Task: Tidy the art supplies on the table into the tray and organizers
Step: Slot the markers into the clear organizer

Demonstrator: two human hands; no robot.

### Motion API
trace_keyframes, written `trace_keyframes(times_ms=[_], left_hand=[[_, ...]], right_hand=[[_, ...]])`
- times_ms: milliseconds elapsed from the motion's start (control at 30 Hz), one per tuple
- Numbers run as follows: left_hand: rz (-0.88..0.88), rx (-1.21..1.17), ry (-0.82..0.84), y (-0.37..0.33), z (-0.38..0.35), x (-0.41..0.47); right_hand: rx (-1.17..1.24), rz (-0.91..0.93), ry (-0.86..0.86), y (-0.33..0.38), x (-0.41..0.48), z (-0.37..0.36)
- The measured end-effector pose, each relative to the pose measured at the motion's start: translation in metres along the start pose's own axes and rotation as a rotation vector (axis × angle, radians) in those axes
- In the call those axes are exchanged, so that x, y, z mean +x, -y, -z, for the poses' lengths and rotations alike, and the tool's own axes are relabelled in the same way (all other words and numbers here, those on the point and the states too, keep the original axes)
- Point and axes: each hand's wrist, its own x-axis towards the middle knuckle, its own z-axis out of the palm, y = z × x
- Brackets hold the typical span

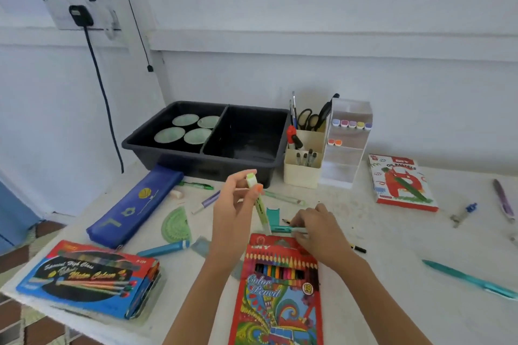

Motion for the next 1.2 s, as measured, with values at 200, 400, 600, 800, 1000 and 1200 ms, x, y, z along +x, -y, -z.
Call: trace_keyframes(times_ms=[200,400,600,800,1000,1200], left_hand=[[-0.191,-0.106,0.116,-0.034,-0.033,0.026],[-0.358,-0.126,0.237,-0.060,-0.079,0.049],[-0.529,0.034,0.313,-0.055,-0.124,0.072],[-0.591,0.321,0.389,-0.030,-0.147,0.098],[-0.584,0.507,0.461,-0.014,-0.158,0.115],[-0.621,0.731,0.506,-0.001,-0.176,0.126]], right_hand=[[0.597,-0.119,-0.229,-0.009,-0.009,0.040],[0.628,-0.290,-0.486,-0.038,-0.015,0.076],[0.746,-0.345,-0.822,-0.064,-0.026,0.105],[0.619,-0.195,-0.935,-0.075,-0.018,0.117],[0.335,-0.039,-0.858,-0.083,0.015,0.109],[0.196,-0.131,-0.640,-0.089,0.042,0.110]])
